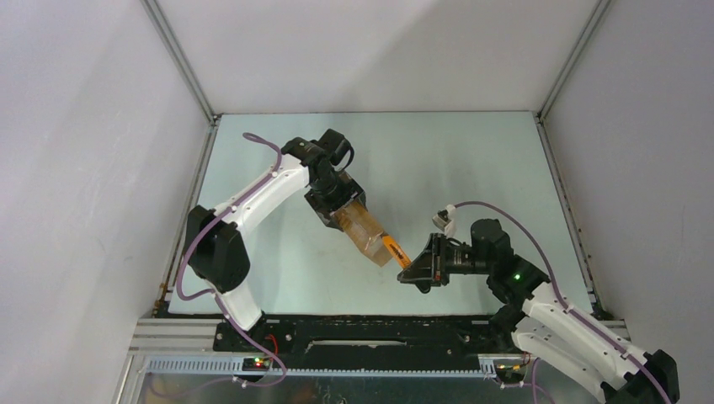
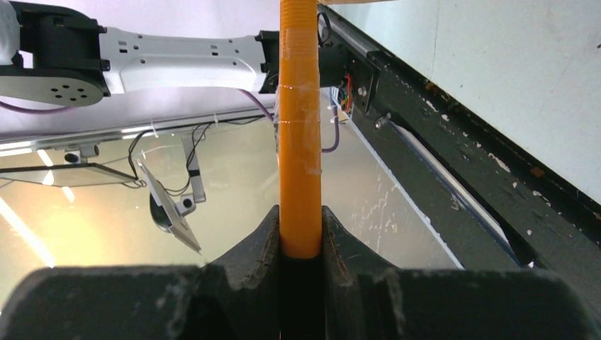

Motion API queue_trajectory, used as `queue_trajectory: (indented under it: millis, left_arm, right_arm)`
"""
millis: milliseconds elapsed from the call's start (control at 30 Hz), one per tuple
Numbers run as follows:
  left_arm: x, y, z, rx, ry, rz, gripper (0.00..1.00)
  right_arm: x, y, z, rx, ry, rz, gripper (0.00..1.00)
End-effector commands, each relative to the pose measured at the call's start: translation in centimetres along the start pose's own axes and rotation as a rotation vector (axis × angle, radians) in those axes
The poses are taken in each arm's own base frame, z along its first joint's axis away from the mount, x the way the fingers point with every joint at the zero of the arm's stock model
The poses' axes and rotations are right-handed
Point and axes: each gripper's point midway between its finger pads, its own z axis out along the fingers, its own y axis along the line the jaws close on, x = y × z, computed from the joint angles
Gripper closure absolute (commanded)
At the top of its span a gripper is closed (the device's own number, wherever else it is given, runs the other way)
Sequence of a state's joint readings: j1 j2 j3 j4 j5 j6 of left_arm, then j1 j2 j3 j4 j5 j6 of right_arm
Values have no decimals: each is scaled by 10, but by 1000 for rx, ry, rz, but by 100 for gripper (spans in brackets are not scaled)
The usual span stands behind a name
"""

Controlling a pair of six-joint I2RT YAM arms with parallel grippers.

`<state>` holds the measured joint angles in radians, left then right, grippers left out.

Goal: Unpack the express box
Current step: Cut the express box at the center of the board.

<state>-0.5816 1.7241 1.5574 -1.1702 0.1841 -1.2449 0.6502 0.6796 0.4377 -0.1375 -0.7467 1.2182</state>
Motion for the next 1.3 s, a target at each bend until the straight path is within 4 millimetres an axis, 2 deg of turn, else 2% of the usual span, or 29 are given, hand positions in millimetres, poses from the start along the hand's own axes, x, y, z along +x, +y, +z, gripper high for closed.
queue_trajectory:
  millis: [0,300,600,767,1267]
  left_arm:
    - [14,4,1,-17,41,25,50]
    - [14,8,1,-21,38,24,50]
    - [16,14,0,-33,32,25,50]
    - [15,16,0,-48,21,21,50]
    - [19,16,2,-47,29,25,51]
  right_arm:
    - [3,34,-5,-104,49,-111,100]
    - [-17,23,-17,-44,-50,-79,100]
    - [-33,26,-26,-58,-107,-67,100]
    - [-40,17,-30,-22,-141,-55,100]
    - [-76,1,-26,60,-274,-26,100]
